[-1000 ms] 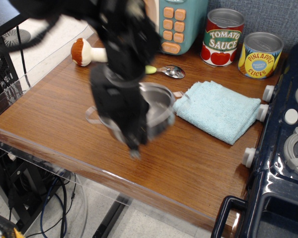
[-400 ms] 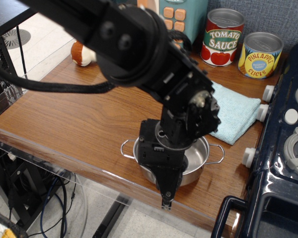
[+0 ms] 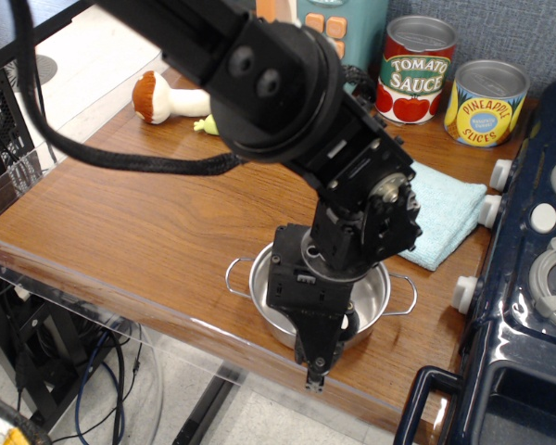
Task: Move the pot to the bottom right of the table near the stove.
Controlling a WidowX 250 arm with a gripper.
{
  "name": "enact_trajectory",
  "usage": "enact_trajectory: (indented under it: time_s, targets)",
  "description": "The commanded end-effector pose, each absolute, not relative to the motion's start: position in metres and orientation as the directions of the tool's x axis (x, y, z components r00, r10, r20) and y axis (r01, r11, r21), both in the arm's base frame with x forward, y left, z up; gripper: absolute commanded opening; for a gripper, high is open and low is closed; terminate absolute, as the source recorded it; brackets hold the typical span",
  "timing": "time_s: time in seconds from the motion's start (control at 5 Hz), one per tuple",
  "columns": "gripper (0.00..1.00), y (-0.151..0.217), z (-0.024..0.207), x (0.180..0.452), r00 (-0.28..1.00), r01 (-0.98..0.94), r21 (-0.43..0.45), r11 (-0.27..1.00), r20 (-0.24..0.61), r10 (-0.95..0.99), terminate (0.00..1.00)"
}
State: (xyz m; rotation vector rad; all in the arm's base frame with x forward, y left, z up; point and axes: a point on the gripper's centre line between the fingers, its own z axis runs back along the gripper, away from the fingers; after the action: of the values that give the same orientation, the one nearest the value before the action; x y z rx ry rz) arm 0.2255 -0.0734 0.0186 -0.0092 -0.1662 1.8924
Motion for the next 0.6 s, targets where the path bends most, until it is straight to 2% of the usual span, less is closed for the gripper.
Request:
enact_trajectory:
  time_s: [0.0,0.4]
  targets:
    - [1.0,-0.06,0.051,0.212,-0.304,-0.944,-0.141,-0.297,0.031,0.952,0.0]
    - [1.0,-0.053,0.104,0.218,-0.252,-0.951,-0.164,-0.263,-0.084,0.964,0.0]
